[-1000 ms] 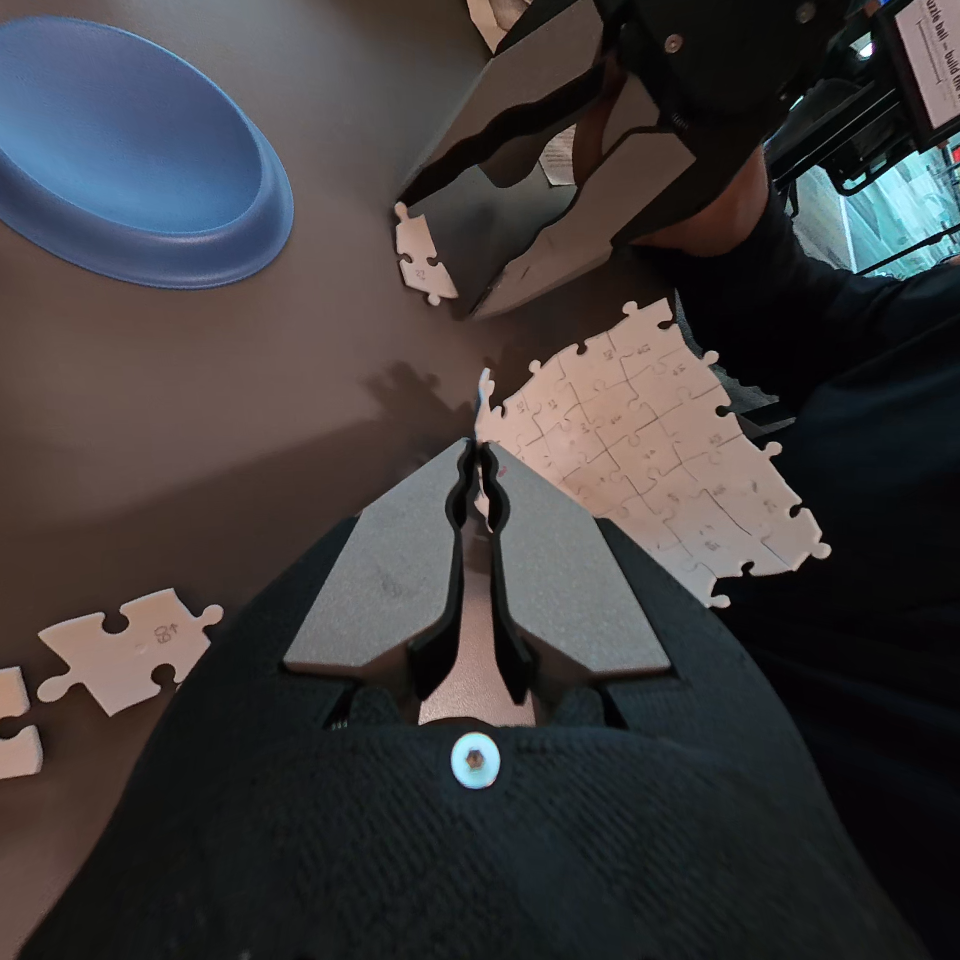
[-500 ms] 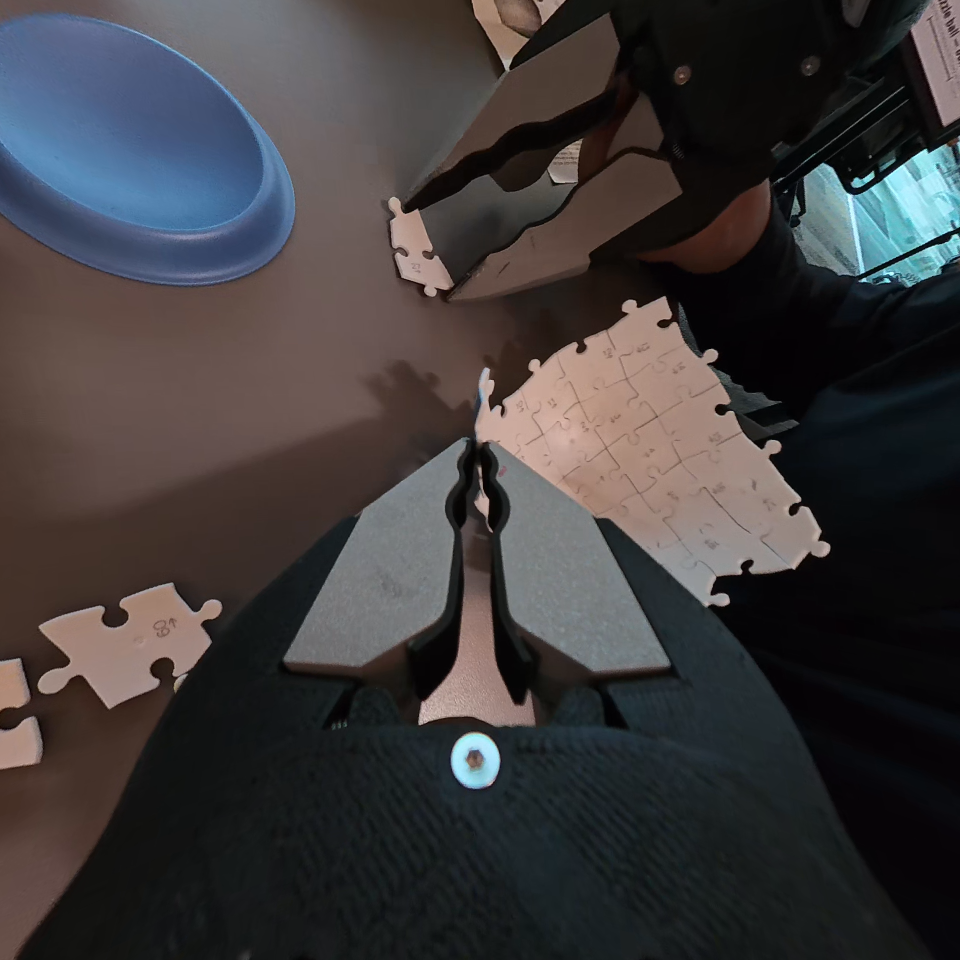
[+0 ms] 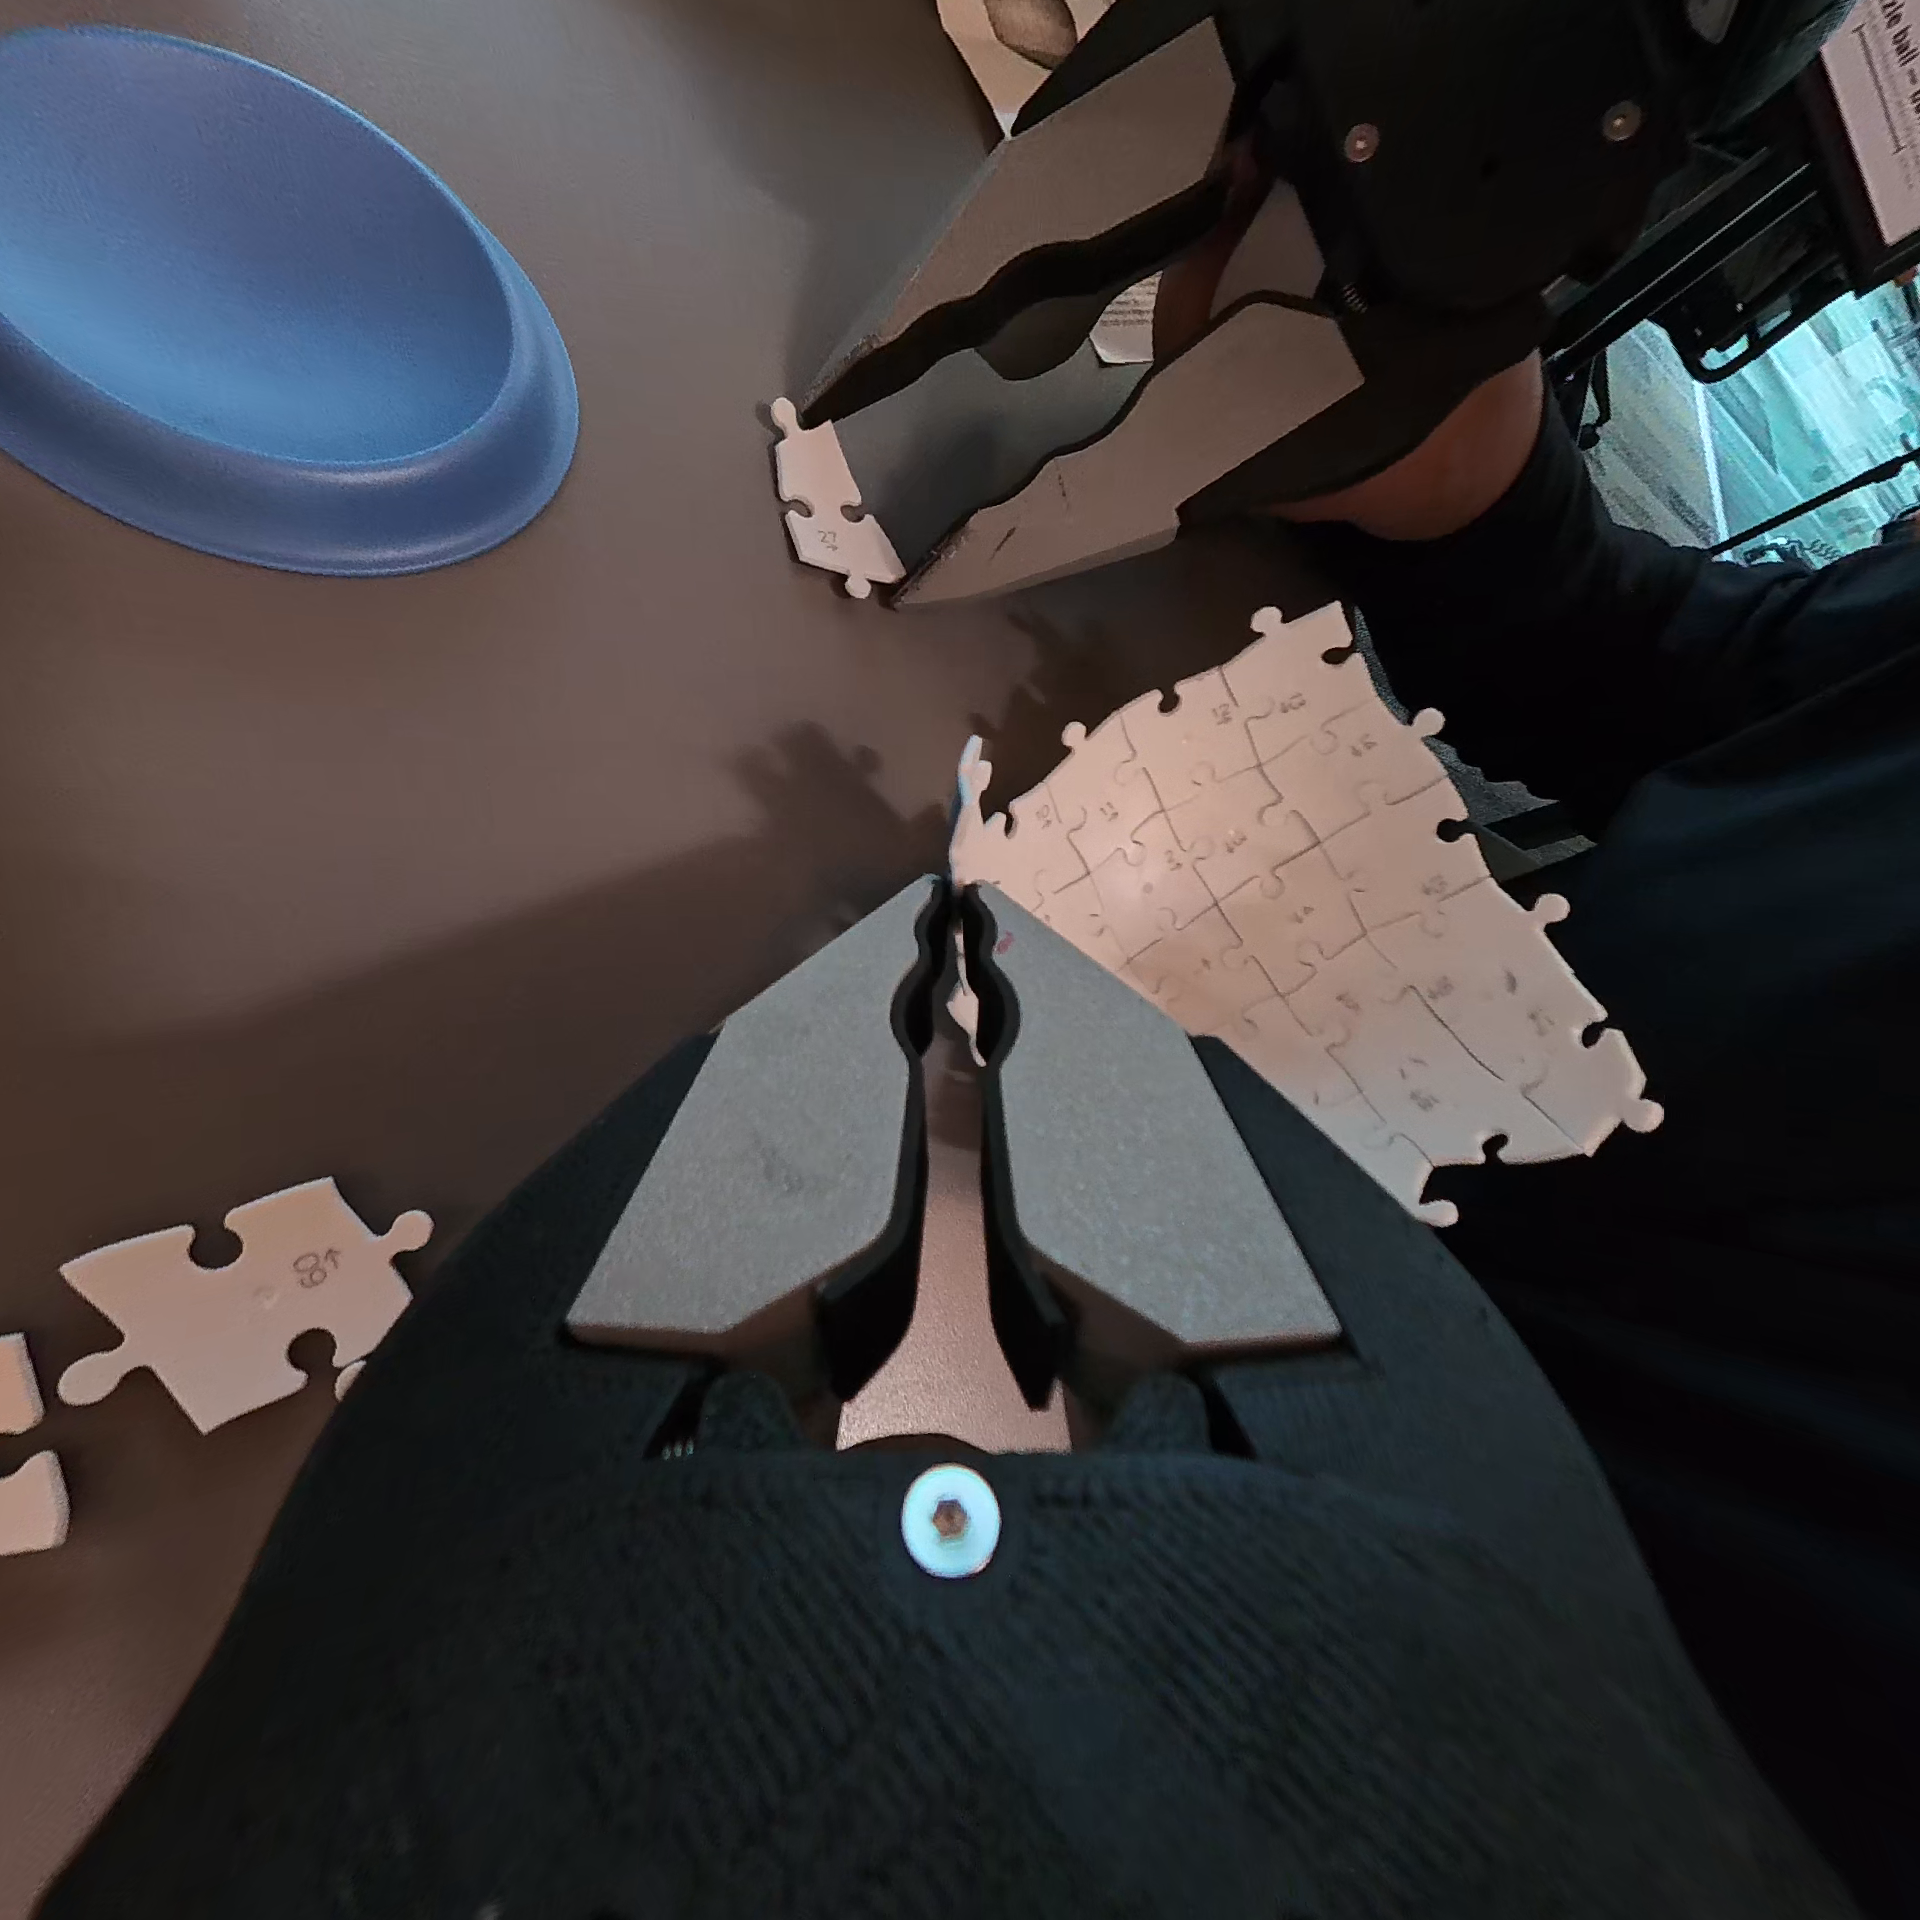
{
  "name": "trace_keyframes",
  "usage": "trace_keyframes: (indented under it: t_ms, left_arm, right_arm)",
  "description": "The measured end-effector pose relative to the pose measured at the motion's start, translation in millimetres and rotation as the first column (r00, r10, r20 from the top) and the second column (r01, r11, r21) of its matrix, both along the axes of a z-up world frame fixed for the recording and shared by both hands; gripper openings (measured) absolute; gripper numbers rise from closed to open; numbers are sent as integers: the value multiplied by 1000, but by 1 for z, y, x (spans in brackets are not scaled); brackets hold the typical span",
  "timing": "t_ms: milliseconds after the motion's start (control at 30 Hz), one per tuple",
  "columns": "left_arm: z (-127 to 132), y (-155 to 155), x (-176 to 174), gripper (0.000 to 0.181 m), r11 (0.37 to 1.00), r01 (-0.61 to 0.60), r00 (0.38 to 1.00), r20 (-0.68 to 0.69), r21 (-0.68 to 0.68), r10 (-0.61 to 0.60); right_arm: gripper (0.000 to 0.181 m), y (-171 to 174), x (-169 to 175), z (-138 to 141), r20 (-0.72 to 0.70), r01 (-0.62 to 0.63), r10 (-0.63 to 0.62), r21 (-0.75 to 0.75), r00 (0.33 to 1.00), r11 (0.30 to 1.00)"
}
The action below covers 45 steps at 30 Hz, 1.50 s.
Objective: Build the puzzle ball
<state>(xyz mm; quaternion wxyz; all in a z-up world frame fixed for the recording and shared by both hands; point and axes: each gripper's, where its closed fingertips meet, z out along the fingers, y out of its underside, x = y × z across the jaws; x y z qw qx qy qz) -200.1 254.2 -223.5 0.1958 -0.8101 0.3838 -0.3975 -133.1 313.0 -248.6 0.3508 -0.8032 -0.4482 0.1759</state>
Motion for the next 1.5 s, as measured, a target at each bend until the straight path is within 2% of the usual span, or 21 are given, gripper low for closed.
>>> trace_keyframes:
  t_ms: [100, 233, 400, 533, 833, 1200, 1500]
  left_arm:
    - [0, 0, 0, 0, 1000, 0, 1000, 0, 0, 0]
    - [0, 0, 0, 0, 1000, 1, 1000, -2, -2, -1]
    - [0, 0, 1, 0, 1000, 1, 1000, -3, 1, -1]
    - [0, 0, 0, 0, 1000, 1, 1000, -3, 0, -1]
    - [-5, 5, -2, 0, 999, -14, 1000, -27, -49, 13]
    - [-11, 14, 1, 0, 985, -49, 999, -15, -168, 47]
    - [-12, 18, 1, 0, 977, -67, 998, -9, -202, 67]
  right_arm:
    - [41, 0, 0, 0, 2, 1, -1, 1, 1000, 1000]
    - [54, 2, 0, 1, 4, -6, 6, 12, 1000, 1000]
    - [51, 0, -2, 0, -4, -36, 36, -6, 999, 999]
    - [41, -3, -5, 0, 5, -71, 71, -8, 997, 997]
    - [40, -6, -8, 2, 19, -109, 109, 4, 994, 994]
    - [38, -16, -21, 32, -134, -314, 307, -33, 942, 949]
    - [38, -16, -27, 6, -91, -352, 342, -150, 935, 924]
